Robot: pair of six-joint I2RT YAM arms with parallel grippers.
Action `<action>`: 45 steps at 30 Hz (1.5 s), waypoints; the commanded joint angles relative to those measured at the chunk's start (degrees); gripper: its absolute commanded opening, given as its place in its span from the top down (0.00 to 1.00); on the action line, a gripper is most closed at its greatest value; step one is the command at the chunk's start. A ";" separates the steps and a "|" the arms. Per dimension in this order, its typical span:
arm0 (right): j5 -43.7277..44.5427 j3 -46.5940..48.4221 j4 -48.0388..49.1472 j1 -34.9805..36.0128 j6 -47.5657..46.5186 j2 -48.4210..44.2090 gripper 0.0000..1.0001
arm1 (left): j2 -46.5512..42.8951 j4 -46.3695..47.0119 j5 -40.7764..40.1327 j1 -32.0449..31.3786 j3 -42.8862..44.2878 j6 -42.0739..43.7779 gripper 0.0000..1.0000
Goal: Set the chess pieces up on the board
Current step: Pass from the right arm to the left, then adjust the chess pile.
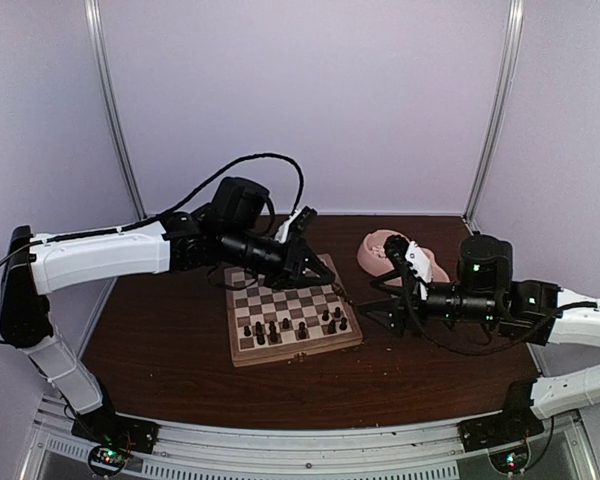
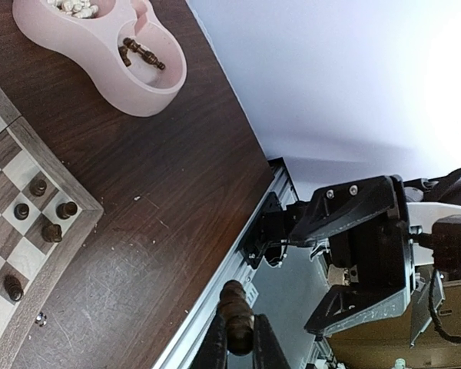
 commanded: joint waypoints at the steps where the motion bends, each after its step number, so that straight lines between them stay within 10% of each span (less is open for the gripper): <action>1: -0.80 -3.08 8.22 0.31 6.35 -2.49 0.38 | -3.47 8.74 3.28 0.78 -3.01 -4.09 1.00; 21: -3.50 -1.52 9.70 0.31 7.28 1.34 0.67 | -5.82 19.28 6.84 0.96 -8.54 -10.90 1.00; 45: -3.16 -1.55 8.48 0.28 7.19 1.05 1.00 | -8.05 10.99 1.75 1.12 -7.67 -5.70 1.00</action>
